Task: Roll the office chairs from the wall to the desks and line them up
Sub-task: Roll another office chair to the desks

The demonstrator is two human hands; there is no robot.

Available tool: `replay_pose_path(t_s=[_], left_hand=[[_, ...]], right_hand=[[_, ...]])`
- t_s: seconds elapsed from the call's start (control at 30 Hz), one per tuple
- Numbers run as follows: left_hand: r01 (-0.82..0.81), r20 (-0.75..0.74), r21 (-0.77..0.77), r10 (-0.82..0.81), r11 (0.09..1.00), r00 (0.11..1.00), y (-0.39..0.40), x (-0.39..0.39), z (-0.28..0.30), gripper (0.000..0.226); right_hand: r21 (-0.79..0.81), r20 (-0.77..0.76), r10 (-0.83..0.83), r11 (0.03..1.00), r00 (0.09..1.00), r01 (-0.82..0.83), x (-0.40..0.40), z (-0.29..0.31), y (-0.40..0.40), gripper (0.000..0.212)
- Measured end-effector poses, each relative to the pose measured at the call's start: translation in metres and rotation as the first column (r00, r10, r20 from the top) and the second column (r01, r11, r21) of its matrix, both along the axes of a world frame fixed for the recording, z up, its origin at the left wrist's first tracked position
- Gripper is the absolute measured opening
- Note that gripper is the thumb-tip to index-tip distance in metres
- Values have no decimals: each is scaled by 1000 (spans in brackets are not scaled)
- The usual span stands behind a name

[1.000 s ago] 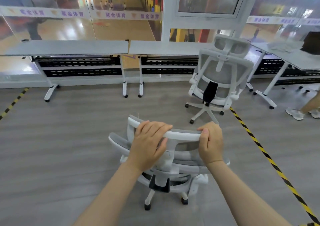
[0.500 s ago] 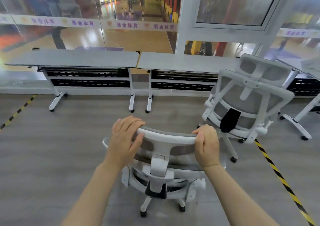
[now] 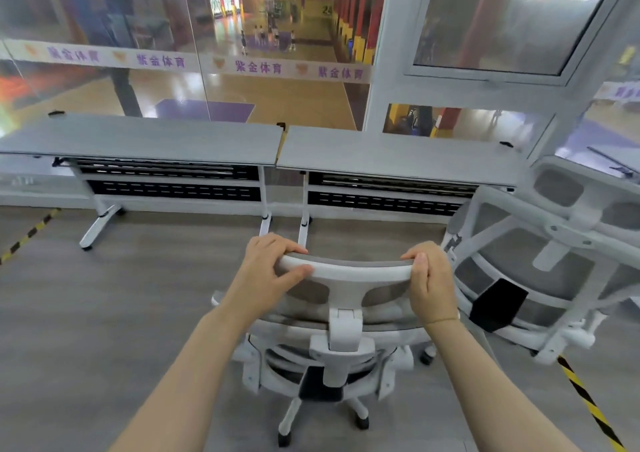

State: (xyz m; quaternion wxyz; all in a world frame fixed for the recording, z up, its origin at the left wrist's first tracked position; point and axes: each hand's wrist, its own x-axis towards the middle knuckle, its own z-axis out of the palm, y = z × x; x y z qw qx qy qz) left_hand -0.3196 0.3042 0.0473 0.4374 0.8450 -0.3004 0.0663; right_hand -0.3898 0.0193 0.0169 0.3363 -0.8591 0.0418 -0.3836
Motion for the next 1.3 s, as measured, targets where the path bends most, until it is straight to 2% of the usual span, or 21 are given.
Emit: replay_pose_path(t_s=[0.13, 0.33, 0.67, 0.9, 1.1, 1.2, 1.3], left_hand=[[-5, -20, -12, 4, 1000, 1000, -20, 62, 2, 18], [-82, 33, -49, 83, 995, 996, -41, 128, 1, 29], [-179, 67, -30, 180, 983, 981, -85, 208, -4, 32], [-269, 80, -35, 271, 963, 959, -126, 245, -7, 32], [-331, 58, -59, 334, 942, 941, -147, 264, -6, 29], [-358, 58, -57, 361, 932, 931, -153, 268, -7, 30], [-369, 73, -37, 371, 929, 926, -156, 268, -7, 31]], right_hand=[[10, -44, 23, 1000, 999, -23, 59, 7, -21, 38], [83, -116, 50, 996, 992, -41, 141, 18, -40, 32], [145, -98, 145, 981, 985, -130, 250, 17, -85, 34], [182, -64, 201, 965, 977, -187, 311, 15, -121, 33], [152, -65, 266, 955, 962, -254, 344, 16, -143, 33], [117, -101, 298, 951, 949, -286, 353, 19, -149, 29], [75, -200, 301, 954, 933, -292, 355, 29, -154, 28]])
